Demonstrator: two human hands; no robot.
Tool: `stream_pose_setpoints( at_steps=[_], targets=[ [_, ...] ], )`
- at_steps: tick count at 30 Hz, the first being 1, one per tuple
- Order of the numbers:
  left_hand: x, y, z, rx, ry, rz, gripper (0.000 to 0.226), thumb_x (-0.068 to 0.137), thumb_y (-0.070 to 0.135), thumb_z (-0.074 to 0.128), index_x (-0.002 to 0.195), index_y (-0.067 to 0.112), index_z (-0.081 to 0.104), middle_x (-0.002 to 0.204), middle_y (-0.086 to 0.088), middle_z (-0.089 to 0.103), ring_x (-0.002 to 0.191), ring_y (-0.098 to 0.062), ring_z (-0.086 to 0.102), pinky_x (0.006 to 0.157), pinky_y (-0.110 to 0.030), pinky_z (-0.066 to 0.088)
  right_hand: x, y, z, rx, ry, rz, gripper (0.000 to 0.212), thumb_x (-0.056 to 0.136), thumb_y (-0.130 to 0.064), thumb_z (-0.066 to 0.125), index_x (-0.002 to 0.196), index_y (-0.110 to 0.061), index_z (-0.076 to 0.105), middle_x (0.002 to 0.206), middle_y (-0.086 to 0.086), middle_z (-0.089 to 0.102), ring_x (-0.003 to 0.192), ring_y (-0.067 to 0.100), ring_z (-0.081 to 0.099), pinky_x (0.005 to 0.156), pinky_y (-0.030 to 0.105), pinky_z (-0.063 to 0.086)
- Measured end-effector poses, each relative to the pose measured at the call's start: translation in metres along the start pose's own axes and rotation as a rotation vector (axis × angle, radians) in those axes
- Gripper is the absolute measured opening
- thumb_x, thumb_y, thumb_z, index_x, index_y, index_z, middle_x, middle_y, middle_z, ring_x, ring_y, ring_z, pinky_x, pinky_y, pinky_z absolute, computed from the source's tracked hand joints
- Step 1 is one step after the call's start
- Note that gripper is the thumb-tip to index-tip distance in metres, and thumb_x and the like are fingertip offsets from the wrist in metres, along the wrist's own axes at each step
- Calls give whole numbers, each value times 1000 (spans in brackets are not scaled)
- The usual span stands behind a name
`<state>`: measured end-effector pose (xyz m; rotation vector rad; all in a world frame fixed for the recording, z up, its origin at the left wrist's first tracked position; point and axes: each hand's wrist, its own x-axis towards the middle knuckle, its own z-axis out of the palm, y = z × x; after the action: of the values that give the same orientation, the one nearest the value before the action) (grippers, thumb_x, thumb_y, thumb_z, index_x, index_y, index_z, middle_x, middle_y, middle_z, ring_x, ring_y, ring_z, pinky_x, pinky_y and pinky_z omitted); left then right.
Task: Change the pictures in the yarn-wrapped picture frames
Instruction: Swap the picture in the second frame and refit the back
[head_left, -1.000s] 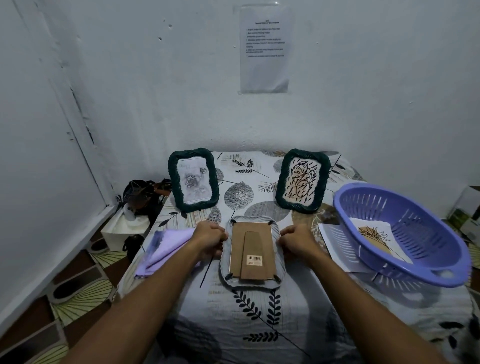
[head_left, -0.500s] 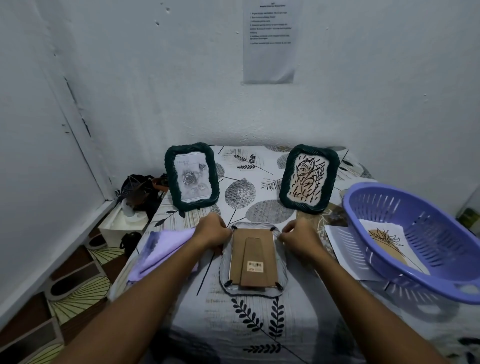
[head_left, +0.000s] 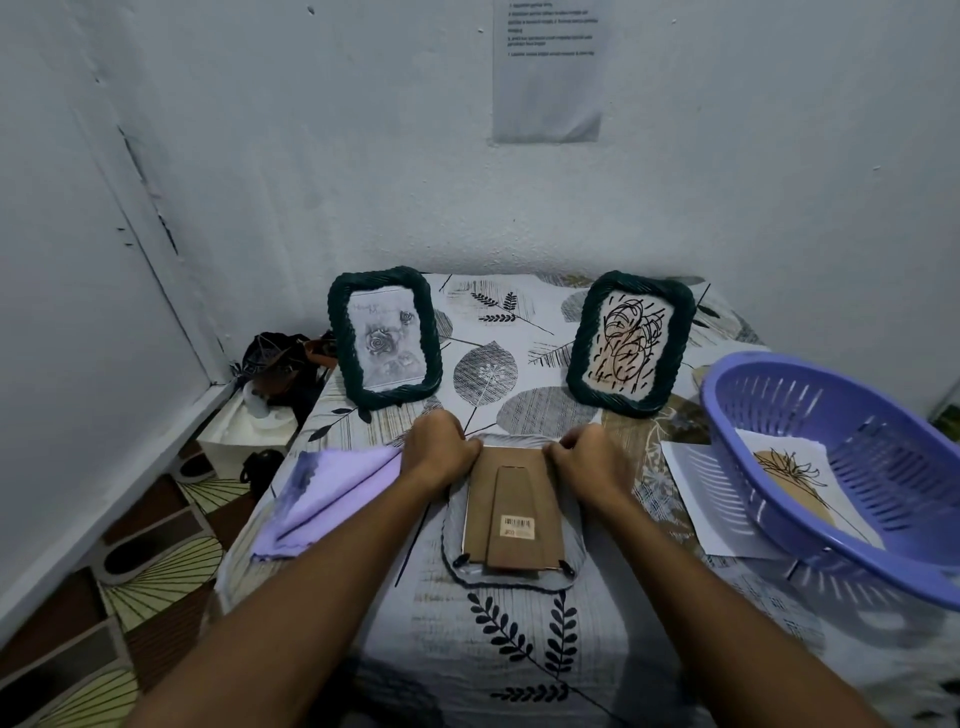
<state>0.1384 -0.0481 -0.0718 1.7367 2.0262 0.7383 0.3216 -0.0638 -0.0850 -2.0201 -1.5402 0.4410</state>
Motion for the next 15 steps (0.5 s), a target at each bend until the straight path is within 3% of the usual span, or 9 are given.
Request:
stream_pose_setpoints(
  at_steps=[9,15],
  targets=[
    [10,-7,-7,22,-123,91,15,83,22,72,84,8,78,85,-13,74,86,-23,66,72,-24,46,4,4,-4,-50,-8,-53,19,90,-34,62,91,-19,74,87,0,71,76,16,60,63,25,39],
    [11,-9,-8,24,-131,124,13,84,19,72,88,7,78,85,-13,74,77,-18,63,67,-21,39,9,5,-9,-30,-82,-70,18,90,-30,63,90,-17,76,86,2,73,78,20,64,66,30,49]
  ],
)
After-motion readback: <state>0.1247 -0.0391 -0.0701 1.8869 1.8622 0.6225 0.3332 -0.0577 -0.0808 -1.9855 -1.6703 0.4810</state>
